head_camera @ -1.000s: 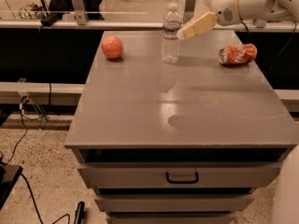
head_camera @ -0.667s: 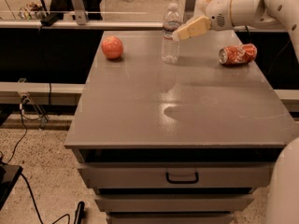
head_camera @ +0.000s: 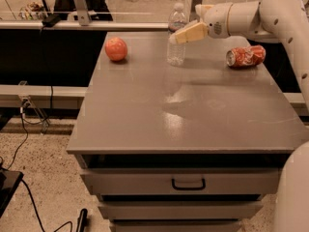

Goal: Knock water bottle over

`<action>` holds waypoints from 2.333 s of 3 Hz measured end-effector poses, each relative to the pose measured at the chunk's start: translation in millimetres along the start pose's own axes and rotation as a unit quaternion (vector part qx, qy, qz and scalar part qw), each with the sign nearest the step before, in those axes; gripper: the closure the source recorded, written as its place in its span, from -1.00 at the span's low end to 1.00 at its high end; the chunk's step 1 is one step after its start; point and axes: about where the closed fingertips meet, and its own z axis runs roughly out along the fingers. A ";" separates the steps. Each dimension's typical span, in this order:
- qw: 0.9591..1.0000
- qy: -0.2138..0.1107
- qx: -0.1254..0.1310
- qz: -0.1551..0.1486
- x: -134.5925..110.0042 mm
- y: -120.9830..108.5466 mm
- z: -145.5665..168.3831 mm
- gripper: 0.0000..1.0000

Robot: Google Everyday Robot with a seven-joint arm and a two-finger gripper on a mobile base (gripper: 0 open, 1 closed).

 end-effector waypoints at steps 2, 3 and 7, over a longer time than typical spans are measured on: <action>0.999 -0.033 -0.010 0.015 4.6 3.0 17.6 -0.65; 0.999 -0.041 -0.018 0.031 11.5 3.8 25.6 -0.17; 0.998 0.054 -0.019 -0.018 -0.5 16.0 -32.1 1.00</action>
Offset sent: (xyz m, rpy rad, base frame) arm 0.0102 0.0134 -0.0157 0.1103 0.0046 0.0237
